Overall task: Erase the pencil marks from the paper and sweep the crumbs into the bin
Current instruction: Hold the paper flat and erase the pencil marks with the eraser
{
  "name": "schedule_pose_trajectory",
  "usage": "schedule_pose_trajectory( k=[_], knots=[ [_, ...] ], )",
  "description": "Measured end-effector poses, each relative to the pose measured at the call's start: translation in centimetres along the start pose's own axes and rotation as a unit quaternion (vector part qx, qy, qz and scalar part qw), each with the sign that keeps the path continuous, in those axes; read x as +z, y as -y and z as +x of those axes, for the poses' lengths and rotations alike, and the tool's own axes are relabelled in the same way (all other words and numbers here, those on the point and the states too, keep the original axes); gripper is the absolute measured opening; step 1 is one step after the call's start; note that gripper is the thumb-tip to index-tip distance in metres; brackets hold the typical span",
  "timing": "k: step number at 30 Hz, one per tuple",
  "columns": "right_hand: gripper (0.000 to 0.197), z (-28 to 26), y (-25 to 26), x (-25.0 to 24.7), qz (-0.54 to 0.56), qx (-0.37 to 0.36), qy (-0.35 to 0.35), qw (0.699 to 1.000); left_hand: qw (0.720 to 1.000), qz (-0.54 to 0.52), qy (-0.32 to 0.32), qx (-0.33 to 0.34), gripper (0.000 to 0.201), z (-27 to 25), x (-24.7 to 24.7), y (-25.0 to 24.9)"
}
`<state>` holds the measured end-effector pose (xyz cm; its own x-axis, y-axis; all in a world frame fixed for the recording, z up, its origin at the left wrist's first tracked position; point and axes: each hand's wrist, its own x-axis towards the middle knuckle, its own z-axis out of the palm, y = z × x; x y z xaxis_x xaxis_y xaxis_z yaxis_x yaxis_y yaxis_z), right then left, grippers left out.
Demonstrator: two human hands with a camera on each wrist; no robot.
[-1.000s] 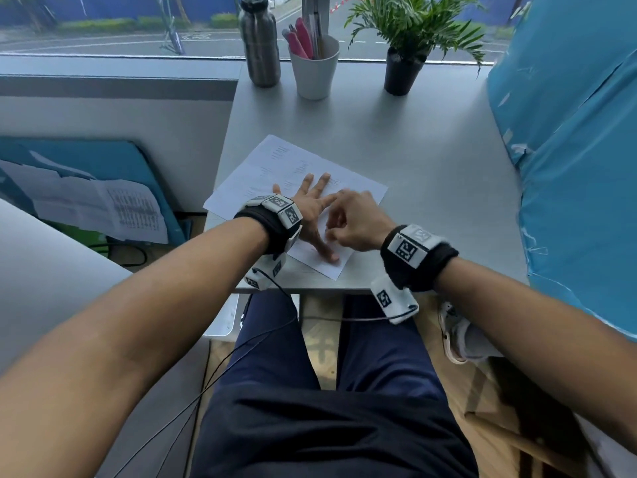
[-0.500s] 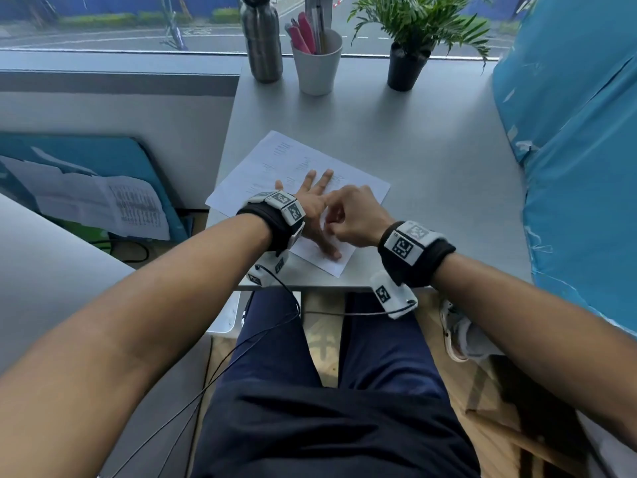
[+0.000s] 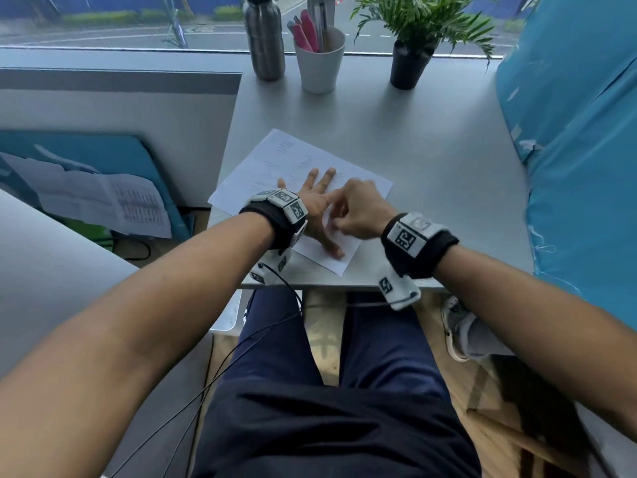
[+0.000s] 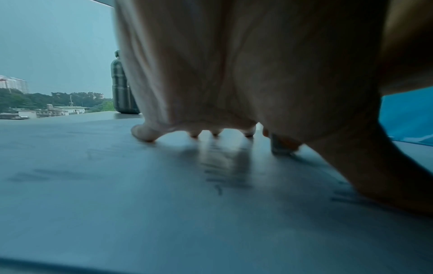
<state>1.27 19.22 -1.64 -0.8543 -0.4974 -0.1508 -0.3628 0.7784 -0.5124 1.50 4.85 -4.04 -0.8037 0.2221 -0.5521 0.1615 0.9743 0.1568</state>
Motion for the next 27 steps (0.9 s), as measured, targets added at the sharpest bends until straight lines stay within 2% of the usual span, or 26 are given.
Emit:
schedule_pose_trajectory(
  k=[2,5,11,13,16,20,22,24,25,27],
  knots=[
    [0.005,-0.3,-0.2,0.2,0.000,-0.013,0.025,1.000,1.000,-0.001,-0.002,0.003,0.151,0.1,0.1,0.0],
    [0.007,1.2,-2.6,-1.7,0.010,0.052,-0.052,0.997,1.000,-0.004,-0.009,0.018,0.147,0.2,0.1,0.3],
    [0.009,2.5,-4.3,-2.4,0.010,0.082,-0.078,0.994,0.996,0.018,-0.077,0.036,0.123,-0.5,-0.4,1.5],
    [0.008,3.0,-4.5,-2.7,0.009,0.091,-0.082,0.992,0.997,0.015,-0.073,0.026,0.126,-1.1,0.3,2.1],
    [0.003,2.9,-3.9,-2.2,-0.009,0.079,-0.078,0.994,0.999,0.009,-0.048,0.008,0.137,-1.7,1.3,2.4],
    [0.006,1.8,-2.3,-0.6,-0.012,0.046,-0.081,0.996,1.000,-0.005,-0.027,-0.004,0.140,-1.6,1.0,2.1],
    [0.004,0.6,-1.2,0.3,-0.011,0.001,-0.053,0.999,1.000,-0.004,-0.019,-0.006,0.141,-1.4,1.0,2.0],
    [0.003,-0.3,-0.4,0.4,-0.013,-0.045,0.002,0.999,1.000,-0.007,-0.015,-0.006,0.142,-1.3,0.9,2.0],
    [0.005,-0.1,-0.4,0.0,-0.015,-0.047,0.016,0.999,1.000,-0.007,-0.015,-0.007,0.142,-1.4,0.9,2.0],
    [0.008,1.0,-1.3,-1.1,-0.005,-0.007,-0.013,1.000,1.000,-0.006,-0.014,-0.009,0.142,-1.4,0.9,1.9]
  ],
)
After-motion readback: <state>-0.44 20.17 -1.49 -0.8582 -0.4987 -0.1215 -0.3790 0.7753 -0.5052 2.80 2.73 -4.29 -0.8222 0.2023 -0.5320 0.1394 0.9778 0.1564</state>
